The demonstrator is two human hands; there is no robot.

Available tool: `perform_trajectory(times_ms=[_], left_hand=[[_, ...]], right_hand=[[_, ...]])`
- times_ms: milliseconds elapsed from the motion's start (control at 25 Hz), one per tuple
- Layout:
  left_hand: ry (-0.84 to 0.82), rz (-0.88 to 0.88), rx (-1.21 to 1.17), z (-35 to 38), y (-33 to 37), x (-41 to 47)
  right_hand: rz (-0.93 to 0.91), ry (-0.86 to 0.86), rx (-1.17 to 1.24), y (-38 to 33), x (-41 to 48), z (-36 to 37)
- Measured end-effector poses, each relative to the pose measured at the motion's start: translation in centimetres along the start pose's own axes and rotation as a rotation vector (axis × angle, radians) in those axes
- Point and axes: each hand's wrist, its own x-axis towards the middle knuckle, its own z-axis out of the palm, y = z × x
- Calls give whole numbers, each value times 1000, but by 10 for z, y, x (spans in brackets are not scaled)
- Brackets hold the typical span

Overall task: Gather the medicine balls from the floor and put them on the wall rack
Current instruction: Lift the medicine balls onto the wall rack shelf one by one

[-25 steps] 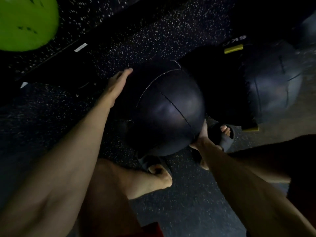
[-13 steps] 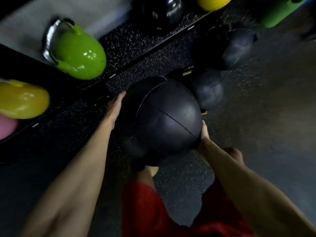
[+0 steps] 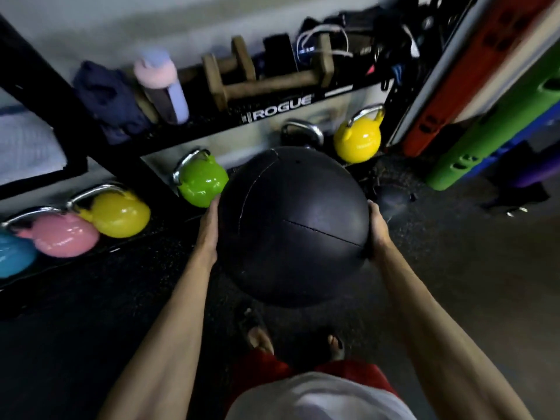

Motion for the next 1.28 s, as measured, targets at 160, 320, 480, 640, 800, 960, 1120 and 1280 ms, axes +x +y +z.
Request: perform_trajectory(times_ms=[160, 320, 480, 640, 800, 960, 1120, 1280], left_hand=[[-65, 149, -134, 38, 47, -50], [-124, 357, -180, 65, 102, -86], [-9, 525, -233, 74, 167, -116], [9, 666, -268, 86, 229, -159], [-1, 774, -299, 75, 286, -180], [58, 887, -353, 49, 347, -187], [136, 963, -416, 12, 401, -176], [134, 1000, -423, -24, 445, -158]], right_hand=[[-230, -58, -77, -79, -29, -18], [-444, -151, -35, -142, -59, -37], [-634, -192, -1, -213, -92, -37], [-758, -314, 7, -279, -120, -20], [-928, -350, -4, -344, -146, 18], [-976, -446, 19, -392, -166, 72], [-1118, -507, -36, -439, -192, 134], [-1183, -552, -92, -484, -223, 175]])
